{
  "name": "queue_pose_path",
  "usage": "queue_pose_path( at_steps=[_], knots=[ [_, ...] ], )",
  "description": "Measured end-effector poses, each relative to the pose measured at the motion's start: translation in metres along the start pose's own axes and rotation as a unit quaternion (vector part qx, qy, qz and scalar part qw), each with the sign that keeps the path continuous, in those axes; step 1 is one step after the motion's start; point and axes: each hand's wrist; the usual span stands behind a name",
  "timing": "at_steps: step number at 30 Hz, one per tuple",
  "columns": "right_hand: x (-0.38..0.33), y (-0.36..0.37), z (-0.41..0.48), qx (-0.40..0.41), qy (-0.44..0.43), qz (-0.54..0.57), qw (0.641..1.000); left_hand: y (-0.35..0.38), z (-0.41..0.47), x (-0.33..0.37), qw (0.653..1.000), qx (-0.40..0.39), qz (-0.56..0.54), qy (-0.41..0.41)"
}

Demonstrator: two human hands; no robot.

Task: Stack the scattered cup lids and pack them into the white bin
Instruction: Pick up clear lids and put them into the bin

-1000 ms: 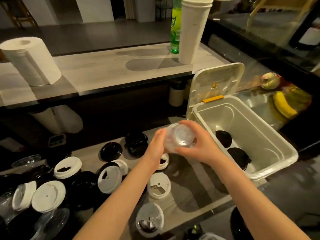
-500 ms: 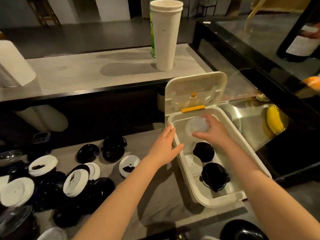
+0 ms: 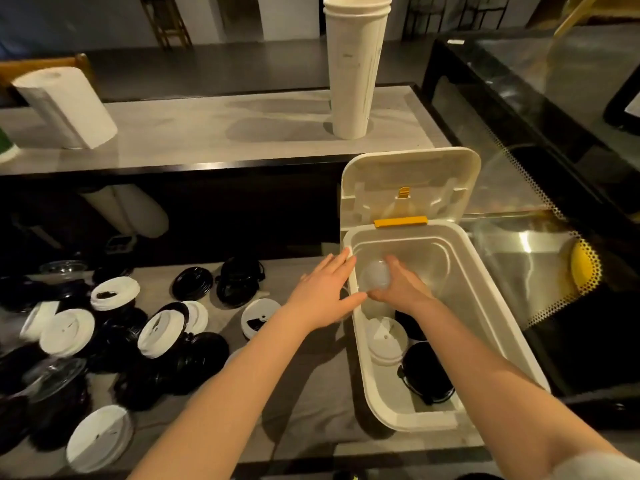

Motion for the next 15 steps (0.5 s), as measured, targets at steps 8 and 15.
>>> queue_pose_path(
  at_steps=[8, 15],
  knots=[
    [-0.007, -0.006, -0.009, 0.017, 0.014, 0.013, 1.000, 0.000, -0.012, -0.013, 0.997, 0.030, -0.070, -0.024],
    [-0.064, -0.009, -0.042, 0.162, -0.142, -0.028, 0.976, -0.010, -0.034, -0.090, 0.992, 0.060, 0.000, -0.115]
  ],
)
Point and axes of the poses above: each hand's wrist, its own z-axis towards the middle knuckle, its own y-axis out of the palm, x = y × z, and after that the axes turned 3 degrees about z, right-handed
